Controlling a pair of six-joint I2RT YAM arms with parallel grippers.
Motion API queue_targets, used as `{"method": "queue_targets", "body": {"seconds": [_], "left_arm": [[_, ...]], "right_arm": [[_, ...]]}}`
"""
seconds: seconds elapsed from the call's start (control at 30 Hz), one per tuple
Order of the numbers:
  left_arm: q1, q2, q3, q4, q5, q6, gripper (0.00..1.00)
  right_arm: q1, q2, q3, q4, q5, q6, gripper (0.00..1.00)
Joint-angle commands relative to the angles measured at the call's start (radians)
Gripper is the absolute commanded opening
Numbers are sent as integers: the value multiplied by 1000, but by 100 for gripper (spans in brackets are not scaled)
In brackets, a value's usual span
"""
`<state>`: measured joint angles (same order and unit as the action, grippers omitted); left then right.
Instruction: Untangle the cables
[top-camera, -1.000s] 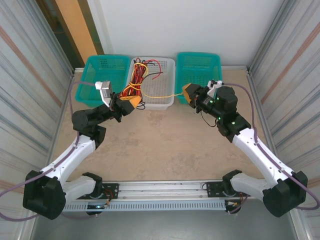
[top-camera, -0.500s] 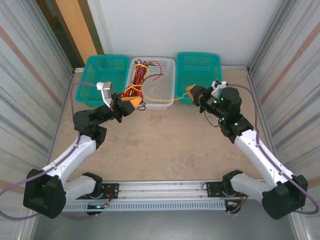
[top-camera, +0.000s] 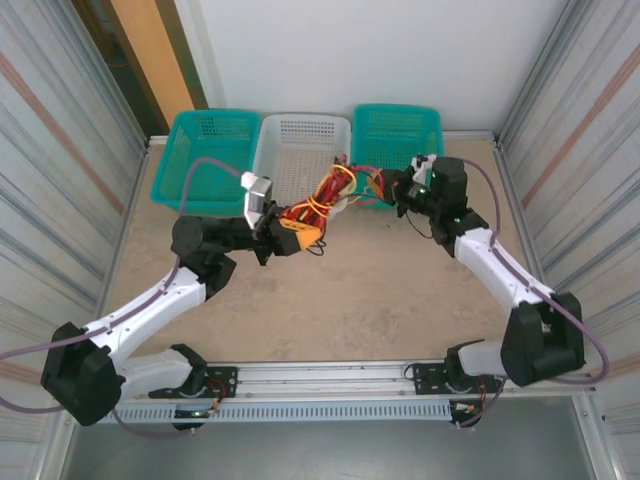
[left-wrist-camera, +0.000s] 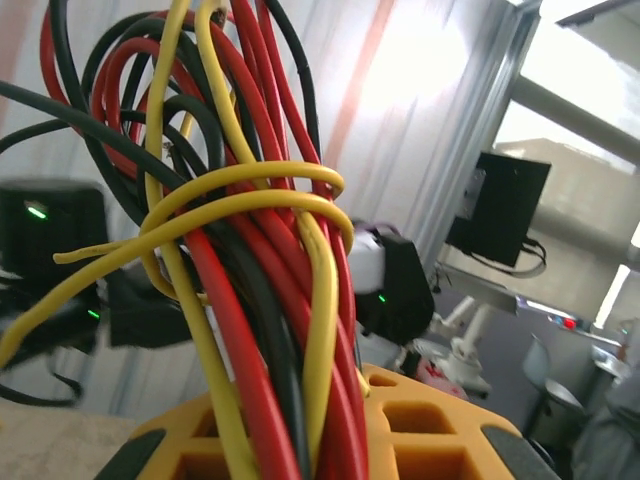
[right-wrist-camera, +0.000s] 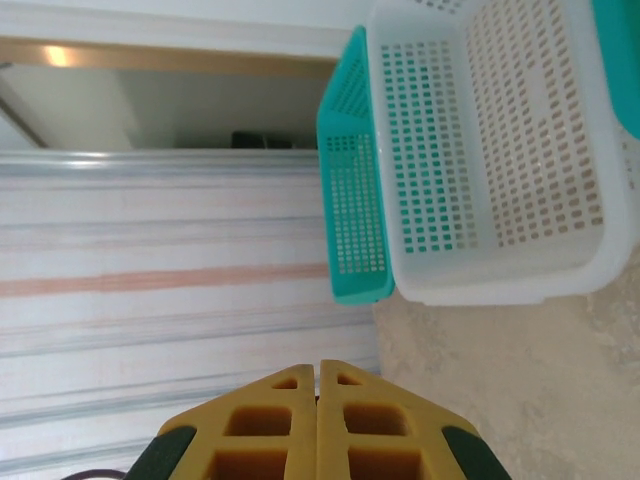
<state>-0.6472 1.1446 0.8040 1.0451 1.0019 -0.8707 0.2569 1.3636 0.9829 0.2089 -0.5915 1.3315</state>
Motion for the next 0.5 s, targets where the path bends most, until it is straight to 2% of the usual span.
{"method": "queue_targets", "body": {"seconds": [0.0, 0.07, 0.1, 0.3, 0.33, 0.47], "left_arm": [[-12, -24, 72, -184, 42, 169, 0], [-18, -27, 119, -503, 12, 329, 0], [-27, -30, 129, -605, -3, 393, 0], [-67, 2, 121, -824, 26, 513, 0], [-77, 4, 132, -908, 2, 561, 0], [-97, 10, 134, -1065, -93, 646, 0]], "right_arm": [[-48, 78, 146, 31, -45, -82, 0], [-71, 122, 262, -19, -62, -111, 0], [-81, 140, 311, -45, -64, -122, 0], [-134, 263, 594, -139, -115, -152, 0], [-137, 277, 643, -157, -121, -187, 0], [-137, 289, 781, -249, -111, -280, 0]]}}
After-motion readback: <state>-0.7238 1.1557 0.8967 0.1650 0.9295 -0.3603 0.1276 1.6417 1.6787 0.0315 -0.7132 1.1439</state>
